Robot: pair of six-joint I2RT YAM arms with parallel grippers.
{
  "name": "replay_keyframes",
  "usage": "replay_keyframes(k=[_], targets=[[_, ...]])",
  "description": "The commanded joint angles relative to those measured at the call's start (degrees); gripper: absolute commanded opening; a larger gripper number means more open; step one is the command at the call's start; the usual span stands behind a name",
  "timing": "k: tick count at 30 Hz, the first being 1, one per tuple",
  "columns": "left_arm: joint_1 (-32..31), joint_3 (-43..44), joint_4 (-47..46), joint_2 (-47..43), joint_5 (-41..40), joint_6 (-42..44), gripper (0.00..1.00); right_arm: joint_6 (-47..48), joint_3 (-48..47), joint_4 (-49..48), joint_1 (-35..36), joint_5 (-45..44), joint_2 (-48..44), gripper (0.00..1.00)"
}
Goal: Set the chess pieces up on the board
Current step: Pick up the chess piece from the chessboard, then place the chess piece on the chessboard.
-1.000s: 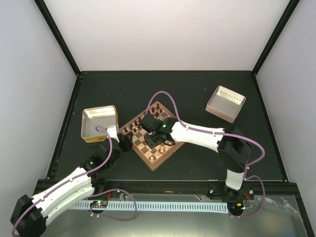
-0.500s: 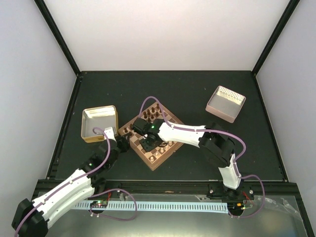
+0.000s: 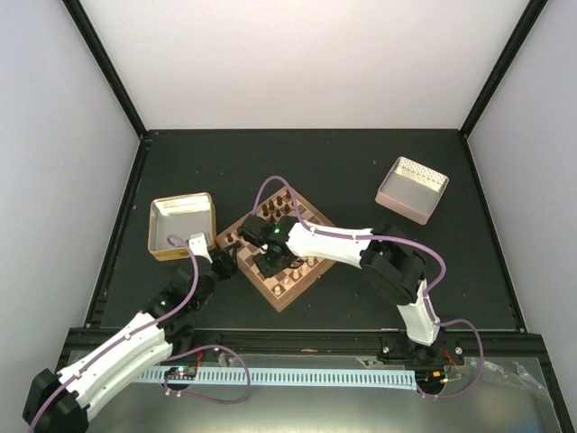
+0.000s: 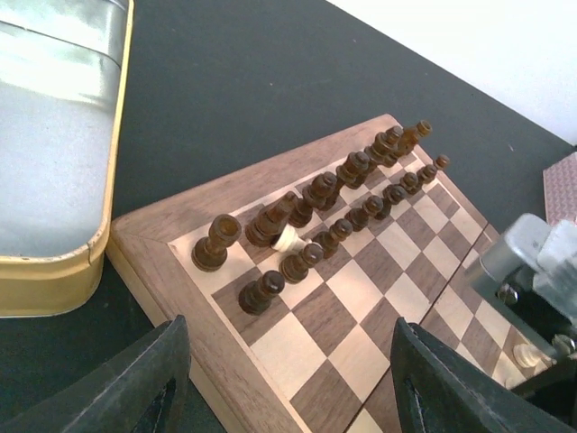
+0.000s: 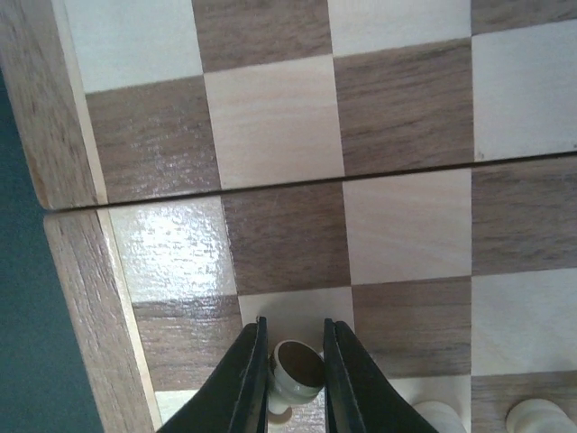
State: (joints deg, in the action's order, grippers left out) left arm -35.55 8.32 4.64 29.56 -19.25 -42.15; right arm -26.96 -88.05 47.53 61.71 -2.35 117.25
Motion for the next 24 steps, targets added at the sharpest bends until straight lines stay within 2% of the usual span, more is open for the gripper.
replay_keyframes(k=[1,5,8,16,21,24], targets=[[0.6,-0.89,-2.45,-1.85,4.22,2.13,0.63,-1.9,1.46,-4.45,-1.88,1.79,-2.83,0.11],[0.62,-1.81,-7.27,-4.02,9.78,5.56,0.65,-5.56,4.67,-12.16,-5.68,6.39,-9.42,0.11],[0.59,-2.03,-13.21,-4.88,15.37,8.91,0.66,-12.31,7.85,-18.32,-8.63,12.23,-13.62,0.11],[0.5,0.79,-22.16,0.39,26.23,15.12,0.65,-40.5,23.01,-46.67,-15.0,29.28,-22.35,0.11],[0.54,2.14,-27.69,5.35,30.98,16.4,0.57,-43.93,23.88,-47.2,-15.35,32.0,-23.68,0.11],[0.51,3.1,-28.97,7.63,31.22,16.57,0.51,-46.09,25.56,-49.17,-15.37,33.72,-24.12,0.11]])
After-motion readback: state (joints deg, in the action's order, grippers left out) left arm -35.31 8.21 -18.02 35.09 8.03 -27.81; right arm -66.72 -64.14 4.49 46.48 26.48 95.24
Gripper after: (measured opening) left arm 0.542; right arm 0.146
